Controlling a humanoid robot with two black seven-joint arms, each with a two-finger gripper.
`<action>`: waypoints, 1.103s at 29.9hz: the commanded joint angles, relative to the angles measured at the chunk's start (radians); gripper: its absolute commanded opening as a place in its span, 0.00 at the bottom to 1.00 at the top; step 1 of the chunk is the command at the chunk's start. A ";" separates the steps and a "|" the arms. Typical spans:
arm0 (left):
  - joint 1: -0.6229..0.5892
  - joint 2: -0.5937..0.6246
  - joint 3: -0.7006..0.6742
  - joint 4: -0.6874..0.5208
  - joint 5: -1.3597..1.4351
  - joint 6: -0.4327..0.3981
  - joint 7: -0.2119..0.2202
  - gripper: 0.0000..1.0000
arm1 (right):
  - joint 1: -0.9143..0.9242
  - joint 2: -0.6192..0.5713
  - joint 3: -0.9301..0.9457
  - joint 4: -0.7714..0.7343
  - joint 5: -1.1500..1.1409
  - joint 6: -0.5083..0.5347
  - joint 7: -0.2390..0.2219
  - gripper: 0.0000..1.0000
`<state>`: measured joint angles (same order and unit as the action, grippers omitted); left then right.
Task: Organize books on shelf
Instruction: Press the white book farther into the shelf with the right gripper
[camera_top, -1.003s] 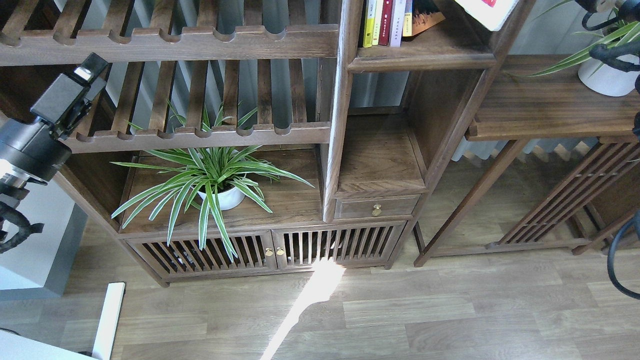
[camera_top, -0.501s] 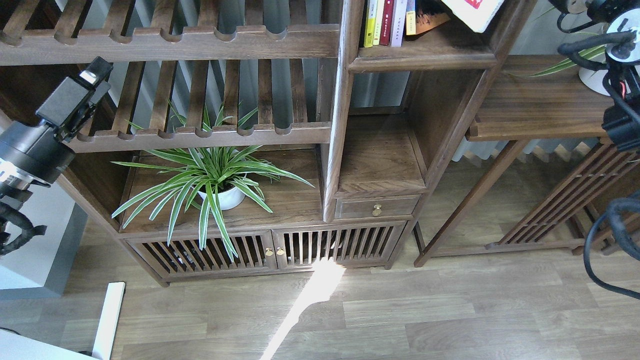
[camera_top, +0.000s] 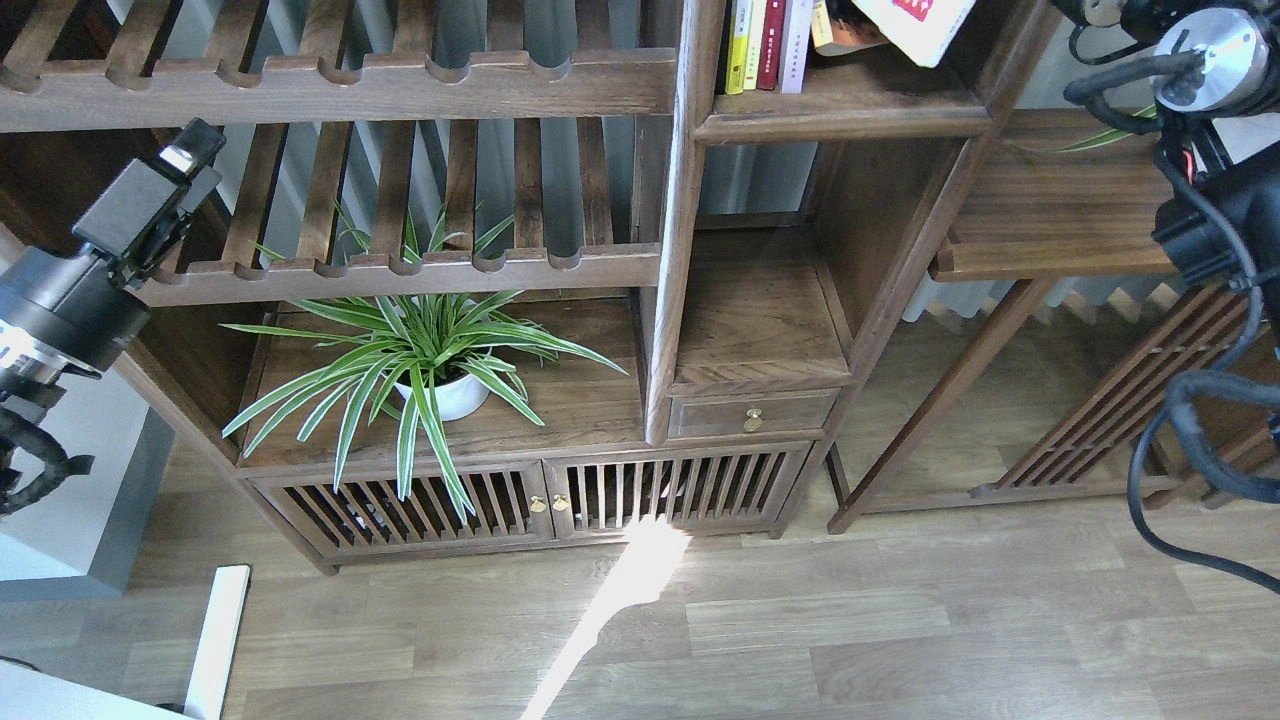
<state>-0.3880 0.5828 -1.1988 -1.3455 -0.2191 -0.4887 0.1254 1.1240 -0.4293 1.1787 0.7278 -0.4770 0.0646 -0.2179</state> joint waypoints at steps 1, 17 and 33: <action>0.000 -0.001 -0.001 -0.001 0.000 0.000 0.002 0.99 | 0.031 0.003 -0.022 -0.054 0.001 0.003 0.023 0.04; 0.000 -0.001 -0.001 -0.003 0.001 0.000 0.002 0.99 | 0.037 0.078 -0.065 -0.094 0.001 -0.002 0.043 0.15; 0.008 -0.001 0.007 -0.003 0.001 0.000 0.004 0.99 | 0.056 0.152 -0.082 -0.136 0.001 -0.003 0.042 0.29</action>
<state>-0.3810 0.5817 -1.1956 -1.3481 -0.2178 -0.4887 0.1288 1.1786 -0.2861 1.0994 0.5892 -0.4754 0.0617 -0.1734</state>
